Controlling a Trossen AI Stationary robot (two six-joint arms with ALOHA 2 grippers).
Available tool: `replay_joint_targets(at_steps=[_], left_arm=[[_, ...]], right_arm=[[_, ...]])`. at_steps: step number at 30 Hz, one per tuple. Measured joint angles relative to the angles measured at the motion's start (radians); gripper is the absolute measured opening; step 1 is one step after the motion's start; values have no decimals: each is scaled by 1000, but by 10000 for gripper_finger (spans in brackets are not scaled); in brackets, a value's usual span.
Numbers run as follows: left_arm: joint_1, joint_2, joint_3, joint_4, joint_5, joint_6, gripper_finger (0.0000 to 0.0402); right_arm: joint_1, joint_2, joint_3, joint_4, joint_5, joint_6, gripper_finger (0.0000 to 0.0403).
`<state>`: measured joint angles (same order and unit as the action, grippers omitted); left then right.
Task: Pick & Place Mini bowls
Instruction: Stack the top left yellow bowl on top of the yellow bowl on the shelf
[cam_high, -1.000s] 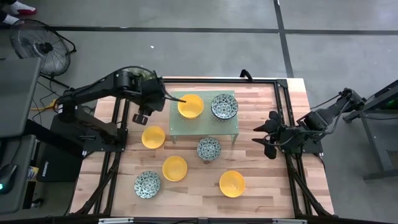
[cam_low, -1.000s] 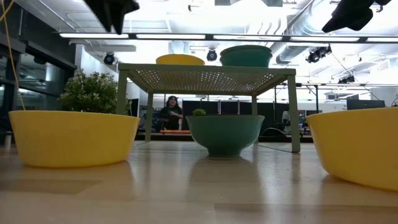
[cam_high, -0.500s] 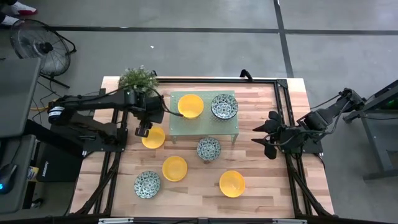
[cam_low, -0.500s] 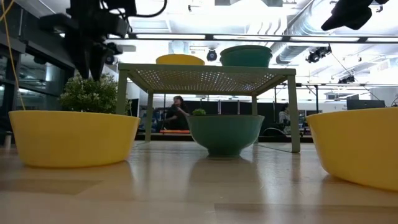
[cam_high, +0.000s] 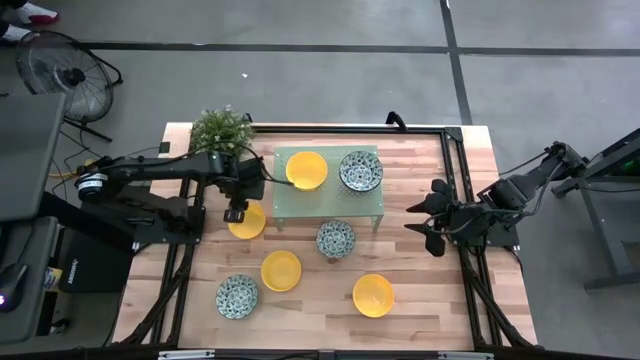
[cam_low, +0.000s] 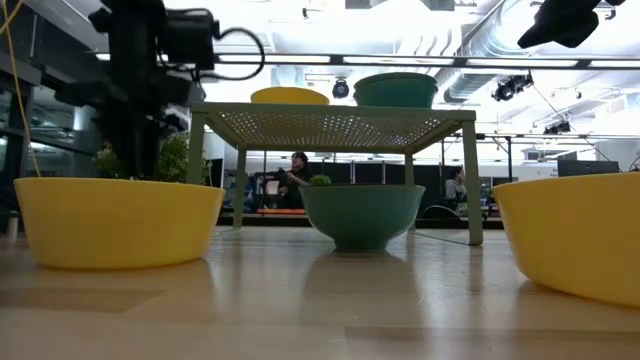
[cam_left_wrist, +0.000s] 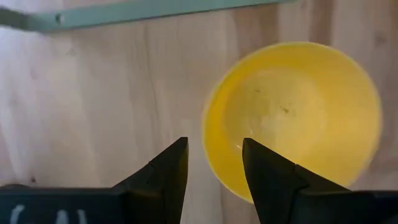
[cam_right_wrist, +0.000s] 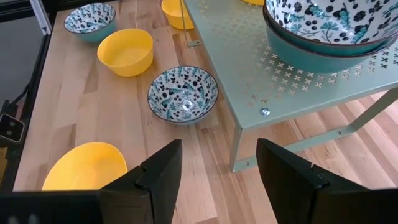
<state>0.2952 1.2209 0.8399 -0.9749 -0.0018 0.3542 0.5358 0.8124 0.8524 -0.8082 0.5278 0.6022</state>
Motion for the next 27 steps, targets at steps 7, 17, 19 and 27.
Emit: replay_joint_targets(at_steps=[7, 17, 19, 27], left_arm=[[95, 0, -56, 15, 29, -23, 147], [117, 0, -115, 56, 126, -58, 147], [117, 0, -126, 64, 124, -71, 147], [117, 1, -167, 85, 119, -82, 147]], right_arm=[[0, 0, 0, 0, 0, 0, 195], [0, 0, 0, 0, 0, 0, 195], [0, 0, 0, 0, 0, 0, 195], [0, 0, 0, 0, -1, 0, 195]])
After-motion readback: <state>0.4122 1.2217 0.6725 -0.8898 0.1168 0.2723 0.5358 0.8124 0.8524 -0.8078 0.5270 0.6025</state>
